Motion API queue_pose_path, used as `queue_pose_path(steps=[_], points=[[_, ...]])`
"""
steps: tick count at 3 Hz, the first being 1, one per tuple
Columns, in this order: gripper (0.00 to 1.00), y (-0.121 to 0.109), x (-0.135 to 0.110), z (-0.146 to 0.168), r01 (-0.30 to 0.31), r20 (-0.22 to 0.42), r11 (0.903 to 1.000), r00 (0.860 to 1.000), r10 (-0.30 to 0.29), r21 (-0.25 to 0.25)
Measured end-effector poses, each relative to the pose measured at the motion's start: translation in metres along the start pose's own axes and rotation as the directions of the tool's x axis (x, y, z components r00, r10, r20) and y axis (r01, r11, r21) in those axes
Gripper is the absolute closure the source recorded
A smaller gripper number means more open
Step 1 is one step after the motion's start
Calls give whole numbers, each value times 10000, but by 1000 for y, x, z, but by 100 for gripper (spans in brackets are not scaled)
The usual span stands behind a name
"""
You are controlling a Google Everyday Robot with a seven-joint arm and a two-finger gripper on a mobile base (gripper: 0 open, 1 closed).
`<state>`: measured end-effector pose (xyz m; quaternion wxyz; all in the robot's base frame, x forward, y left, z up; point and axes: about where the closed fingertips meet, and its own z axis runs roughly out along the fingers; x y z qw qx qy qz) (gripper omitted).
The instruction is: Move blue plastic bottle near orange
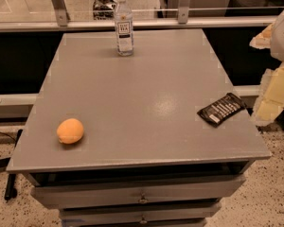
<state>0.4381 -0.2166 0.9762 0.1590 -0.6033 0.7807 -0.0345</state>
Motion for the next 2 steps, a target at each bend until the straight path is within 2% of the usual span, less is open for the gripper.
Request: queue_pose_path(steps=[1, 2], points=[[0, 0, 0, 0, -1, 2, 10000, 10000, 1, 1], [0, -27, -11, 25, -208, 473, 9994, 9987, 194, 288]])
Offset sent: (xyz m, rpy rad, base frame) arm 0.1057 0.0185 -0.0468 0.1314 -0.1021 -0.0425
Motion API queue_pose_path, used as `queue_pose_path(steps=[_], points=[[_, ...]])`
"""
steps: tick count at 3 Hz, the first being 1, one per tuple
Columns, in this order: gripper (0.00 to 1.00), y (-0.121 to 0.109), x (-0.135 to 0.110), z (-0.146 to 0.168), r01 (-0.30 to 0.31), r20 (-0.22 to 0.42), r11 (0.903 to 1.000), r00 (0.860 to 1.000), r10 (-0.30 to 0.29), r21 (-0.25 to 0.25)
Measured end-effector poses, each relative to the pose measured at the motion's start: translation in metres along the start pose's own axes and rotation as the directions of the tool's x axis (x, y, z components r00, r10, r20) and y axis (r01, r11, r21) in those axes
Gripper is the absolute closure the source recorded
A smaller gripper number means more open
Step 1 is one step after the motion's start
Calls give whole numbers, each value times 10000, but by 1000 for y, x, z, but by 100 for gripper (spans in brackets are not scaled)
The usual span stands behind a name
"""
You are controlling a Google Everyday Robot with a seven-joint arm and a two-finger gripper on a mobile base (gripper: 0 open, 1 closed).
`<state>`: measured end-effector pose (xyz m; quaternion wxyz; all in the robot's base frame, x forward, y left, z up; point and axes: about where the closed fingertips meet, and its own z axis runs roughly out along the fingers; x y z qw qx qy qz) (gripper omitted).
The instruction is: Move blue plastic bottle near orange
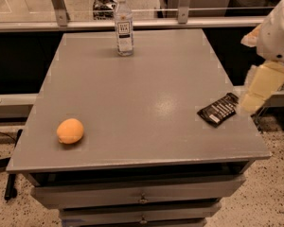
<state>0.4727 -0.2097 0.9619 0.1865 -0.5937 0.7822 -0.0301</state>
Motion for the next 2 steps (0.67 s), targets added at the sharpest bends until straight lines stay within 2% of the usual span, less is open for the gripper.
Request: queue_pose_path(steps=[1, 2], points=[[0, -55, -25, 40, -682, 1158, 9963, 9914, 617, 524], [0, -121, -59, 67, -1592, 2730, 9813, 9539, 1246, 1084]])
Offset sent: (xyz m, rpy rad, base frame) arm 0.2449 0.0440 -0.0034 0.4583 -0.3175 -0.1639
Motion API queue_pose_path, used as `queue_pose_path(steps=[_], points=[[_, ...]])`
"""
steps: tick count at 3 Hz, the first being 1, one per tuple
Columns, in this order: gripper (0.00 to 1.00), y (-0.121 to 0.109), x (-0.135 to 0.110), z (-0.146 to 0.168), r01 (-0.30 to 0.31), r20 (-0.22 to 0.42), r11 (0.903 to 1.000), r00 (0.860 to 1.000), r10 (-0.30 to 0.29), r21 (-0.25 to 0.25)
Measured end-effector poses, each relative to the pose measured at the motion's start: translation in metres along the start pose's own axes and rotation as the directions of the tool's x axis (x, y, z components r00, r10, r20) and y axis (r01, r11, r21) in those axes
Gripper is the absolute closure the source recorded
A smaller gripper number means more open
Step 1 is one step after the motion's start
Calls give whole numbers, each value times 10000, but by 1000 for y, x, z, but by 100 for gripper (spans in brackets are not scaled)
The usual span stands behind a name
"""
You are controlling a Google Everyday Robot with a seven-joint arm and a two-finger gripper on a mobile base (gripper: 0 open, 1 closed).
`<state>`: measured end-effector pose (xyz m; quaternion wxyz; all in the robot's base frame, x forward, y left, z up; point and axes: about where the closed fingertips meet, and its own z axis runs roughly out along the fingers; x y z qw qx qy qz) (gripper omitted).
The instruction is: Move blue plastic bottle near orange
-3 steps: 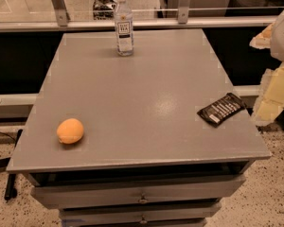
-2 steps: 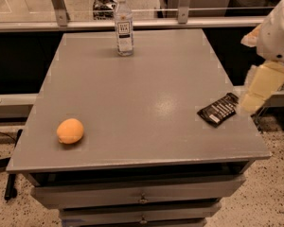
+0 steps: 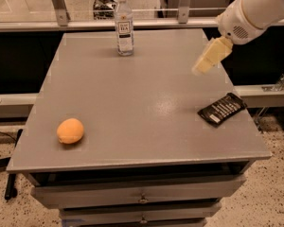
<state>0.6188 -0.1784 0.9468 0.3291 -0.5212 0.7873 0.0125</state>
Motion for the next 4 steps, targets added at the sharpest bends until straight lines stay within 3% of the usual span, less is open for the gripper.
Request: queue_pose_path(steps=[1, 2, 3, 4], points=[[0, -49, -39, 44, -966, 1733, 9952, 9805, 925, 156], [0, -80, -78, 91, -2039, 3385, 9781, 9182, 2059, -419], [0, -89, -117, 131, -2520, 4398, 9608, 8543, 2771, -1158], [0, -87, -157, 167, -2582, 5085, 9454, 7975, 3247, -1989]])
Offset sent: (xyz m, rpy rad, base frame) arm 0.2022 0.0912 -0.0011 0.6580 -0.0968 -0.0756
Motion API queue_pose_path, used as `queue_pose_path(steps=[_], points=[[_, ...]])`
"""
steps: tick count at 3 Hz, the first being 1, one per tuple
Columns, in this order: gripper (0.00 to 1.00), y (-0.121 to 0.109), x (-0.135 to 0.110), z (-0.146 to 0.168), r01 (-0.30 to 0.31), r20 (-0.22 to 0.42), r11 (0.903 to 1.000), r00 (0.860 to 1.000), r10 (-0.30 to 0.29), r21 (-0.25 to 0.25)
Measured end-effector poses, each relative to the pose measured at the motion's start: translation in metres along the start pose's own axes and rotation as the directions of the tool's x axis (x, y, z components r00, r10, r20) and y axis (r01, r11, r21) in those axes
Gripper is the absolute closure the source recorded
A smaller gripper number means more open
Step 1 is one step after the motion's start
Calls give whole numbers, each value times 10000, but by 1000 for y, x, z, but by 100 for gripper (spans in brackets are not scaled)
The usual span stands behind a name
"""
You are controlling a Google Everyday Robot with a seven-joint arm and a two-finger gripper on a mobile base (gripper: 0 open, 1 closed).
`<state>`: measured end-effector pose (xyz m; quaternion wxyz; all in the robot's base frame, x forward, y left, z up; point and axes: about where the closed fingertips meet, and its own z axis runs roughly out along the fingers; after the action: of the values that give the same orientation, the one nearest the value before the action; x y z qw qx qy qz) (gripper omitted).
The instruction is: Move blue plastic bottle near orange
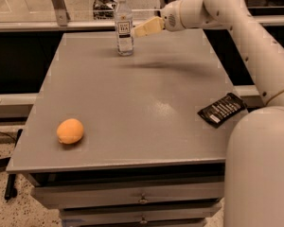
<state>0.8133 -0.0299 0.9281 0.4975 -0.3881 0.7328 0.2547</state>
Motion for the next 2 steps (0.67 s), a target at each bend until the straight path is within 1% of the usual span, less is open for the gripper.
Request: queue_pose_path(steps=[1, 2], points=[[0, 12, -10, 31, -212, 530, 9979, 9983, 245, -617], [0, 28, -18, 52, -352, 936, 9914, 9945, 473, -1260]])
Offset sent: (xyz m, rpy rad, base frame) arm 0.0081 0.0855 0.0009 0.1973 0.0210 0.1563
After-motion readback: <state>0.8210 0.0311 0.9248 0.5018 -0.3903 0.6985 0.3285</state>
